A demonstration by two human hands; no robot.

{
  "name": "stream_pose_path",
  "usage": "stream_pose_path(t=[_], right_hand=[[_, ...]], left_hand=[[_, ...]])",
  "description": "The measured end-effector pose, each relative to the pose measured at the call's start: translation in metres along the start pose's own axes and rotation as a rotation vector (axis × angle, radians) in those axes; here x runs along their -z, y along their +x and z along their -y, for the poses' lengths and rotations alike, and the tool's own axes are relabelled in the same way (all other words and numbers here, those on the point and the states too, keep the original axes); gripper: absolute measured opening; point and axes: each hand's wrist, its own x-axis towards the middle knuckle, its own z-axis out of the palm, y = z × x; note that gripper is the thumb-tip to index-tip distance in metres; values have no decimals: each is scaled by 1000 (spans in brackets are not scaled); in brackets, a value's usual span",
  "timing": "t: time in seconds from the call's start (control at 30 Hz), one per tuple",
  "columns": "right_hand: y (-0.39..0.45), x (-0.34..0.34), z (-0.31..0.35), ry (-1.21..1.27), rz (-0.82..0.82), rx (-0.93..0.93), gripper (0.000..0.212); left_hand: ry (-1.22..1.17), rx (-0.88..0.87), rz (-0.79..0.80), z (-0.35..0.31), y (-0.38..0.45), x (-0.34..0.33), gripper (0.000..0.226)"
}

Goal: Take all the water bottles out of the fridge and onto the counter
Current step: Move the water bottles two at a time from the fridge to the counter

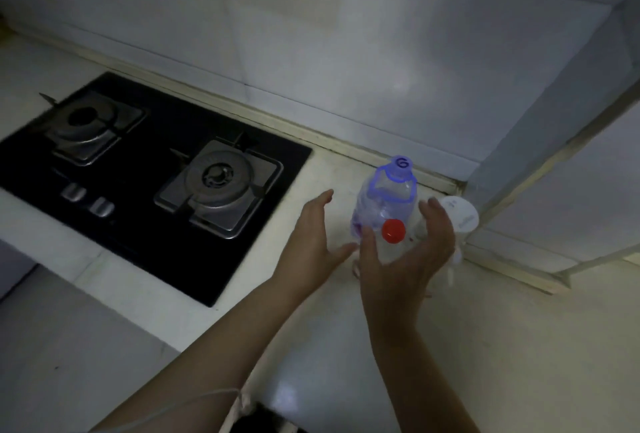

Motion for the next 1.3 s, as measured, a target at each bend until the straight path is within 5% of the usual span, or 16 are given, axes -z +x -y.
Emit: stream_pose_path(t=[0.27, 0.63, 0.97, 1.3], right_hand=[[-2, -66, 130, 339, 324, 42, 71], [-147, -171, 373, 673, 754, 287, 69], [-305, -266, 561, 910, 1011, 353, 70], [-361, -407, 687, 1048, 1045, 423, 61]], left_hand=[[105, -89, -394, 7, -27, 184, 75], [298, 93, -866, 105, -198, 446, 55], [361, 306, -1120, 209, -341, 617, 67], [433, 343, -1216, 291, -335, 761, 70]])
